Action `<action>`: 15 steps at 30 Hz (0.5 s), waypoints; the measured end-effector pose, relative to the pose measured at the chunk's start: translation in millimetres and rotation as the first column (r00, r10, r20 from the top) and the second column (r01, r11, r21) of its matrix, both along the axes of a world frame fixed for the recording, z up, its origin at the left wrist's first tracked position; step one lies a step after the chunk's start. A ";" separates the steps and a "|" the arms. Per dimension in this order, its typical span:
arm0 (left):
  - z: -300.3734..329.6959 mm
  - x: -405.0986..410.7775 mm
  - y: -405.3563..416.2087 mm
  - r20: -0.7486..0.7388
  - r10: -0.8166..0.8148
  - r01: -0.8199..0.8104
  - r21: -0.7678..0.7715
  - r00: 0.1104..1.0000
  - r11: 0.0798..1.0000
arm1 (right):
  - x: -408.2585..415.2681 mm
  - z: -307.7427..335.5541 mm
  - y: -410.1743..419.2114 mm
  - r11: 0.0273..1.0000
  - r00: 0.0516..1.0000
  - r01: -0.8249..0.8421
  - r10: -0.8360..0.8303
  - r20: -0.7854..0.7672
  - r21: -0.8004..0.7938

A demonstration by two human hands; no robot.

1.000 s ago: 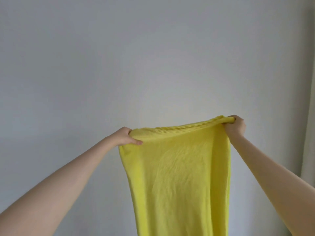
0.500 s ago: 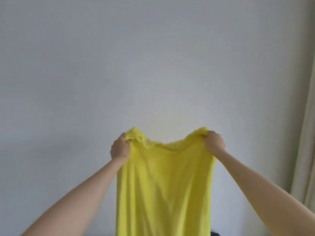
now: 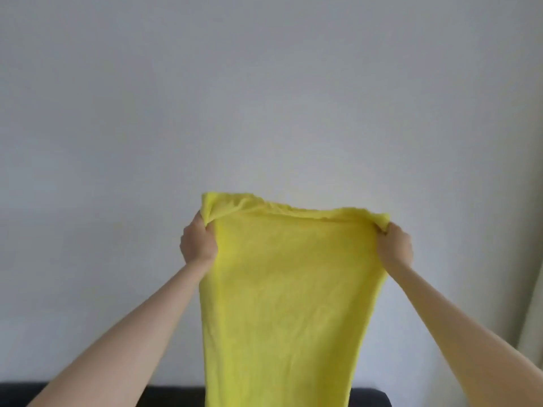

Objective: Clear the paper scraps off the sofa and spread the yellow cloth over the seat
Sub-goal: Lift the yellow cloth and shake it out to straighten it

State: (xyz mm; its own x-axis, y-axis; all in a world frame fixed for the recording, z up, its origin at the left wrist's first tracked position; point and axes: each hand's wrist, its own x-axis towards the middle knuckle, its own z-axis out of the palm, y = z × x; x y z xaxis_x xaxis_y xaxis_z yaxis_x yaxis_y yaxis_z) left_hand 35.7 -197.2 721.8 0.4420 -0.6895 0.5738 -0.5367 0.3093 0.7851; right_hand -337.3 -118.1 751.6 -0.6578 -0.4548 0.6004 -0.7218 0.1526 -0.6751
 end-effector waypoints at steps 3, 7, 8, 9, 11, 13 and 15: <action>21.9 -23.8 9.0 -0.192 -0.010 -0.051 -0.312 0.981 0.949 | 24.6 25.5 -1.8 0.906 0.996 0.042 -0.005 0.088 -0.421; -103.7 -36.1 12.1 0.266 -0.312 0.151 0.492 0.912 0.858 | 62.3 -75.3 -22.4 0.842 0.937 -0.128 0.276 -0.215 0.524; -125.5 -23.3 13.9 0.279 -0.337 0.114 0.594 0.899 0.796 | 61.3 -96.3 -19.0 0.733 0.931 -0.089 0.302 -0.205 0.675; -130.4 -7.8 13.5 0.217 -0.261 0.086 0.591 0.941 0.802 | 54.6 -104.4 -16.9 0.753 0.942 -0.092 0.278 -0.188 0.652; -104.3 15.1 2.0 0.015 -0.021 0.013 0.429 1.000 0.903 | 34.7 -85.1 -17.2 0.923 0.991 -0.083 0.117 -0.068 0.375; -57.0 24.6 -1.8 -0.046 0.062 -0.051 0.206 0.997 0.977 | 28.0 -48.4 -17.7 0.985 0.999 -0.054 0.054 0.007 0.165; -26.3 20.9 -2.1 -0.106 0.032 -0.022 0.092 0.994 0.995 | 33.3 -21.8 -19.1 0.998 0.998 -0.056 0.056 0.023 -0.003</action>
